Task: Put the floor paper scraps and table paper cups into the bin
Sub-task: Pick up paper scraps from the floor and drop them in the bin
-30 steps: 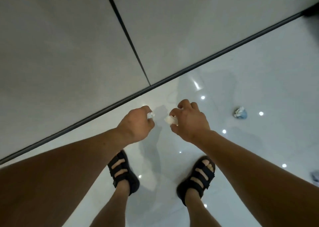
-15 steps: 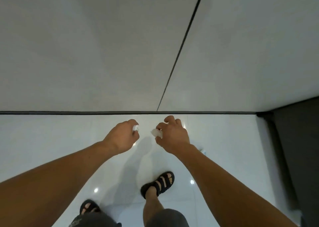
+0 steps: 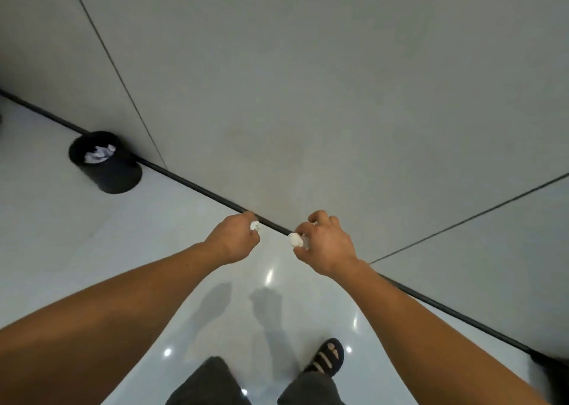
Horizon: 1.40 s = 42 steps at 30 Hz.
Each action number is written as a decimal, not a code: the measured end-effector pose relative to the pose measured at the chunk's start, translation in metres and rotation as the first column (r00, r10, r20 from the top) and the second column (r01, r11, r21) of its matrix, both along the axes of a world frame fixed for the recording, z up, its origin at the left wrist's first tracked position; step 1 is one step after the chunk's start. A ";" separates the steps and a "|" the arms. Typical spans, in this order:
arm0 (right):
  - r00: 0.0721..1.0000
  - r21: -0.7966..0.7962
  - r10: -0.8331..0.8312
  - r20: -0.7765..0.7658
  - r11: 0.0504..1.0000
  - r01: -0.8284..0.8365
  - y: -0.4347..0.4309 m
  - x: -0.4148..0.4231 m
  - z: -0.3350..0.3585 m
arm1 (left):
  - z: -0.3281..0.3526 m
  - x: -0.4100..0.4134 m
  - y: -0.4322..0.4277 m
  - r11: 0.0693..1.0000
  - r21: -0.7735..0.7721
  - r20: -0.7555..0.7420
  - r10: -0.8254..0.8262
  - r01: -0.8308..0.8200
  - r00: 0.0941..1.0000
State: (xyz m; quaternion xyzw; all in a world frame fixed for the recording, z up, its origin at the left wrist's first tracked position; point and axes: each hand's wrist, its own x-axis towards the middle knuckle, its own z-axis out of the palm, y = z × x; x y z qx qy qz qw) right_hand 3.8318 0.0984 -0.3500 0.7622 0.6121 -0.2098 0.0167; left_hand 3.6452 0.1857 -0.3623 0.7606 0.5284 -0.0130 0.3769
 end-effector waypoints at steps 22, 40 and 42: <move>0.798 0.154 0.602 -0.028 0.792 -0.591 0.315 -0.290 0.032 | 0.065 -0.300 0.198 0.826 0.155 -0.049 0.554 -0.542 0.831; 0.836 0.114 0.548 -0.023 0.833 -0.542 0.504 -0.564 0.023 | 0.063 -0.585 0.409 0.855 0.175 0.012 0.494 -0.488 0.869; 0.860 0.094 0.509 -0.039 0.858 -0.504 0.520 -0.568 0.017 | 0.060 -0.590 0.438 0.886 0.168 0.012 0.436 -0.432 0.900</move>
